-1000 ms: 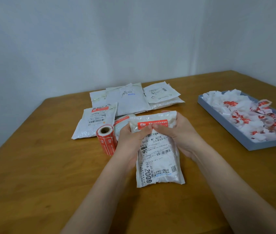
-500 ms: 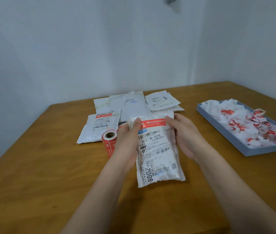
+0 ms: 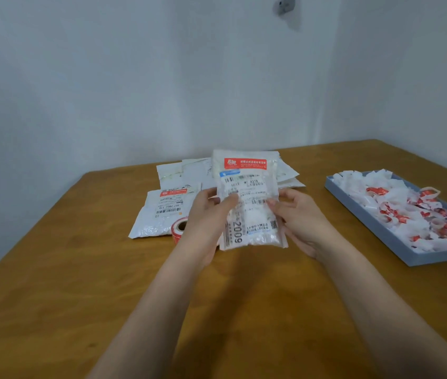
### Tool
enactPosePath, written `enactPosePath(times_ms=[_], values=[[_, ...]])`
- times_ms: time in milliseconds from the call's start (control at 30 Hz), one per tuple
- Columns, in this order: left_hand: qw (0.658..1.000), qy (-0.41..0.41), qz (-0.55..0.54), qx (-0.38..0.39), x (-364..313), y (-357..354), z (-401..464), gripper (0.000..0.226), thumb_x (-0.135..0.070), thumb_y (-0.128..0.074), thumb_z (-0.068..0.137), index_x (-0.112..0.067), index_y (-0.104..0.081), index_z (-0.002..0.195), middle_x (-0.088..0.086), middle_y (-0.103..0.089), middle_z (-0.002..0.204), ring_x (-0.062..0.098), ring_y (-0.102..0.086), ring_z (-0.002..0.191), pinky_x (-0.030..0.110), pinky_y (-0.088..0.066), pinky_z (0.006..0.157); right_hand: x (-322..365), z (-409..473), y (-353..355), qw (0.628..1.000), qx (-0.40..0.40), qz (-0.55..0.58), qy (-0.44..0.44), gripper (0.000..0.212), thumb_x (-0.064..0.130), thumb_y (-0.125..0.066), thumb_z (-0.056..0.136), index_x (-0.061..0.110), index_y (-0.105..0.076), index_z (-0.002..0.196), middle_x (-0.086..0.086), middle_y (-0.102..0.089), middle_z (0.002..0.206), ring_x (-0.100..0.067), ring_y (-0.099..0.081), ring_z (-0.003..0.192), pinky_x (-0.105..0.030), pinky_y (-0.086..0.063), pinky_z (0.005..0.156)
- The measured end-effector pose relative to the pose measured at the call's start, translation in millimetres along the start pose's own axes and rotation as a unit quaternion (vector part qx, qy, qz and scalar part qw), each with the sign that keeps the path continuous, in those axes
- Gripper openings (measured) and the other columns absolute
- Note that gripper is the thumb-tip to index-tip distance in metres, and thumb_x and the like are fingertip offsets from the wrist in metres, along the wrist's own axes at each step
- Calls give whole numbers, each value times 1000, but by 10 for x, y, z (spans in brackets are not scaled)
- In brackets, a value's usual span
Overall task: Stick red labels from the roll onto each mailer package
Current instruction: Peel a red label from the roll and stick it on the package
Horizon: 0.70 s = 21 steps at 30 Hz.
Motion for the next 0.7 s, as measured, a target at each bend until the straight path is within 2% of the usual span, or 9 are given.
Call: enactPosePath(times_ms=[67,167,267,433,500,633,700], values=[[998,-38,41,-9,-50,40,35,42,-15,-68,88,-29,-47,122,-1,-65,116,18,-68,100,42,-57,87,56,70,-66,1000,-15,7,12,28,6,-49,98,4,-53,126,-11,-69,109,-22,-70,96,-43,-57,86],[993,-85,75,-16,-175,123,111,51,-9,-72,84,-37,-45,117,-1,-65,114,18,-68,100,43,-58,83,158,167,-203,999,-7,7,37,29,9,-47,100,5,-53,128,-11,-70,110,-22,-70,97,-46,-55,90],[994,-92,40,-39,-351,236,201,51,-7,-72,84,-30,-48,122,2,-66,115,20,-71,94,45,-60,78,262,252,-340,998,20,-4,53,29,14,-49,100,12,-53,129,-6,-71,110,-20,-70,99,-45,-55,91],[990,-90,-5,-106,-499,542,396,53,-11,-70,86,-23,-45,132,0,-63,117,20,-70,95,44,-59,79,260,388,-496,997,27,-55,36,30,18,-53,98,18,-52,129,-3,-69,110,-16,-68,100,-28,-56,81],[986,-80,-12,-143,-474,699,490,54,-13,-69,88,-20,-45,135,4,-64,119,21,-69,96,44,-58,81,170,449,-517,996,23,-80,27,30,17,-55,97,17,-54,127,-3,-69,109,-16,-66,102,-31,-55,88],[978,-51,-40,-197,-332,988,671,52,-12,-66,90,-12,-45,137,7,-67,115,18,-70,89,34,-57,67,-38,587,-515,987,14,-161,1,24,22,-58,94,25,-58,117,0,-66,113,-13,-62,104,-33,-51,97],[974,-29,-48,-218,-240,1101,740,49,-11,-64,92,-11,-43,136,10,-66,116,20,-70,88,37,-58,70,-135,657,-512,977,7,-211,-14,25,25,-59,93,27,-59,118,2,-63,116,-13,-58,108,-33,-47,98]])
Point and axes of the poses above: each hand's wrist, its own z-axis towards the middle knuckle, its own y-axis out of the back of the hand, x = y × z, the point moved 1 cm from there along z, towards the middle knuckle
